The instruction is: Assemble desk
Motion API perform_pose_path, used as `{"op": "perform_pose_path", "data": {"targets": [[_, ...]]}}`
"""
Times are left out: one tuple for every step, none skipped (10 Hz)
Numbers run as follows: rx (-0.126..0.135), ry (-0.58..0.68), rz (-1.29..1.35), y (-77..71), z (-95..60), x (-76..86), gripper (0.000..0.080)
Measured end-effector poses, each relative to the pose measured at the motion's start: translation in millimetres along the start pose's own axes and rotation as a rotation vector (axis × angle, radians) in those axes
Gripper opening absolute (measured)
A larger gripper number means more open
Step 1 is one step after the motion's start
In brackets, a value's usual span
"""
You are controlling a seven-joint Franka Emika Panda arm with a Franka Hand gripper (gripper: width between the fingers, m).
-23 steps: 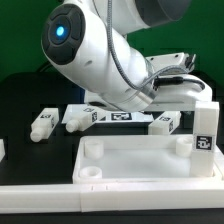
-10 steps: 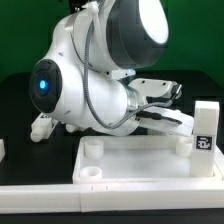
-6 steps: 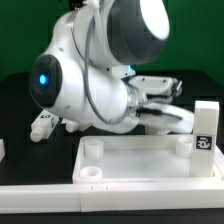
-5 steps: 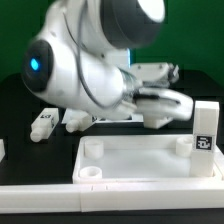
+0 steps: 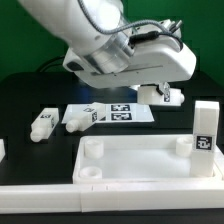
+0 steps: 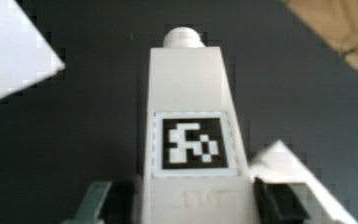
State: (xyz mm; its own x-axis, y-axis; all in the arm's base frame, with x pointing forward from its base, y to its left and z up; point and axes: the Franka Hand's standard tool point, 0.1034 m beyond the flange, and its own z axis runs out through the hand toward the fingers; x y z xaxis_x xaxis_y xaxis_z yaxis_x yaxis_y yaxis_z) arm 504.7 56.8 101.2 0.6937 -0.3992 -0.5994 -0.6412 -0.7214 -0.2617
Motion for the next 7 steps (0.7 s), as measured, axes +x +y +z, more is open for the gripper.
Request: {"op": "perform_pose_path", "data": {"targets": [[0.003, 0.043, -0.050, -0.6, -8.7, 0.7, 0.0284], [0.025, 0.101, -0.119, -1.2, -37.7, 7.6, 0.0284], [0.046, 0.160, -0.188, -0.6, -70.1, 17.8, 0.0284], [0.033, 0.228, -0.217, -7.7, -88.2, 27.8, 0.0284], [0.029, 0.291, -0.239, -19.8, -95.5, 28.4, 0.0284], [0.034, 0.383, -0.233, -17.9, -93.3, 32.1, 0.0284], [0.024, 0.464, -0.229, -12.4, -91.4, 32.5, 0.0284]]}}
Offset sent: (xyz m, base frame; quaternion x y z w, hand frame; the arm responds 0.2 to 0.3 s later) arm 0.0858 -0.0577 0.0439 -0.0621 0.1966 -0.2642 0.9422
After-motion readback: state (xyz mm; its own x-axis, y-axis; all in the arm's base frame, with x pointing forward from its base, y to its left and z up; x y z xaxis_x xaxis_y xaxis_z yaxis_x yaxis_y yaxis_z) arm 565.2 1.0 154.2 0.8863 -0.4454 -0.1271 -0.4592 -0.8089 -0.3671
